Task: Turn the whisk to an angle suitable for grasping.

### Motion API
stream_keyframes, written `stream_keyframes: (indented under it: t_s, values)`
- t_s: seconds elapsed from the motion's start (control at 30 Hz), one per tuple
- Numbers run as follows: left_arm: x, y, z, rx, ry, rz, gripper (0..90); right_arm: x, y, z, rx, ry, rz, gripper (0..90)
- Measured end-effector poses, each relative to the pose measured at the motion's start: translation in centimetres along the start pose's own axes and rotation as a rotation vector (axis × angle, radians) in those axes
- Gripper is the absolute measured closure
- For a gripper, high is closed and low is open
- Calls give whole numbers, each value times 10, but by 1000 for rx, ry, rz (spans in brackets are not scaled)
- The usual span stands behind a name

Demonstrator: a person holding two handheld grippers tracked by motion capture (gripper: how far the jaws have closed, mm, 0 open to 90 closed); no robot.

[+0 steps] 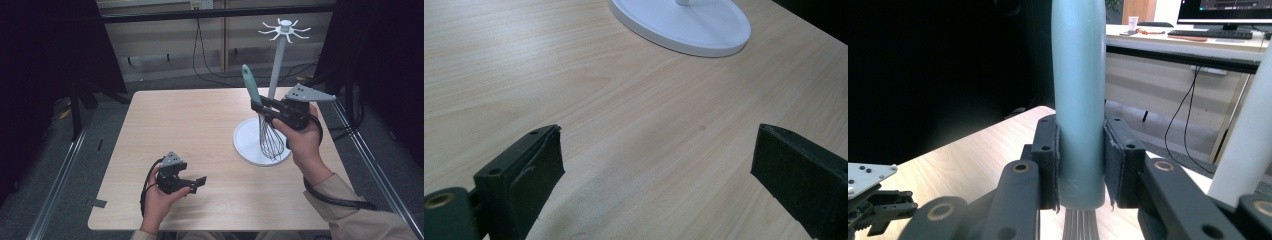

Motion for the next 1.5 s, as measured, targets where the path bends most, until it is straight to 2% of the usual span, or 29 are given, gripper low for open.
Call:
stream_keyframes:
  t_s: [0.43, 0.97, 1.1, 1.5]
  values:
    - [-1, 0, 0, 1, 5, -3, 61, 1, -24, 20, -57, 24, 26, 704]
    - [-2, 0, -2, 1, 7, 0, 61, -6, -37, 30, -116, 70, 22, 704]
    - [-2, 0, -2, 0, 4, 1, 61, -9, -44, 34, -147, 79, 15, 704]
    - [-2, 0, -2, 2, 8, 2, 61, -15, -49, 31, -151, 103, -3, 703]
Point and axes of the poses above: each handheld gripper's, and its own axes: z roughly backward along the jaws, y roughly out of its underside, x roughly to its left, the point moved 3 cm from there along -z, roughly forward along the jaws, and after that the axes turned 1 degree about y, right-handed, at the moved point
